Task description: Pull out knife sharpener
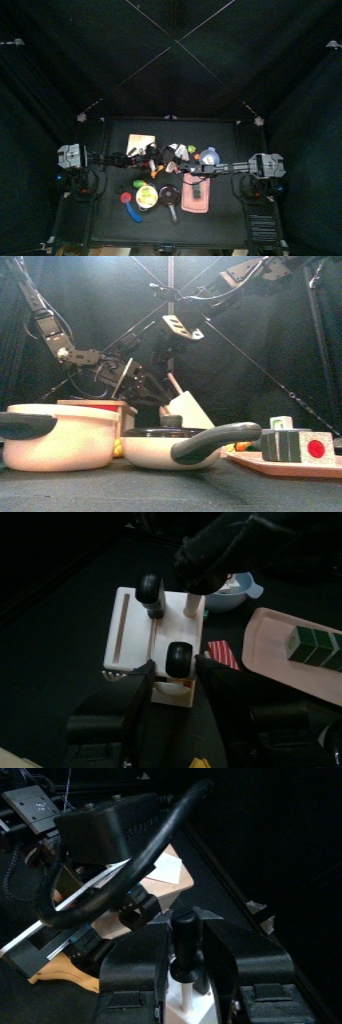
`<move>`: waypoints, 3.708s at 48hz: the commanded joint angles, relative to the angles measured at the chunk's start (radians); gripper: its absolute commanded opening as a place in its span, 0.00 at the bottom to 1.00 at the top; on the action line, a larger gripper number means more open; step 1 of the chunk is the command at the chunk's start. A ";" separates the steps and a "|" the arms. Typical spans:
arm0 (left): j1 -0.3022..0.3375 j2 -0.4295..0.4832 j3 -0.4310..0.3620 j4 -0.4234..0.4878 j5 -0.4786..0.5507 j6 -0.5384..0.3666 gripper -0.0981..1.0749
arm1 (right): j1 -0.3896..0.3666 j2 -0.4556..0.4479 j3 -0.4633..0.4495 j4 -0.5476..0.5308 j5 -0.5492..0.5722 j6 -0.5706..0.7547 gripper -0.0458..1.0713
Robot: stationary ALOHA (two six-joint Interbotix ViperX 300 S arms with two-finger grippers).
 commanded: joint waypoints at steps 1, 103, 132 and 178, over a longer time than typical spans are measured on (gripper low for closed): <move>0.006 -0.005 -0.015 -0.002 -0.003 0.000 0.76 | 0.002 -0.025 -0.040 -0.015 0.000 -0.002 0.61; 0.003 -0.416 0.275 -0.015 -0.003 -0.003 0.76 | 0.067 -0.044 -0.020 -0.104 0.150 -0.049 0.61; 0.008 -0.414 0.282 -0.017 -0.003 -0.003 0.76 | 0.143 -0.026 -0.008 -0.218 0.258 -0.025 0.61; 0.009 -0.414 0.287 -0.021 -0.003 -0.003 0.76 | 0.216 -0.028 0.006 -0.337 0.362 0.069 0.61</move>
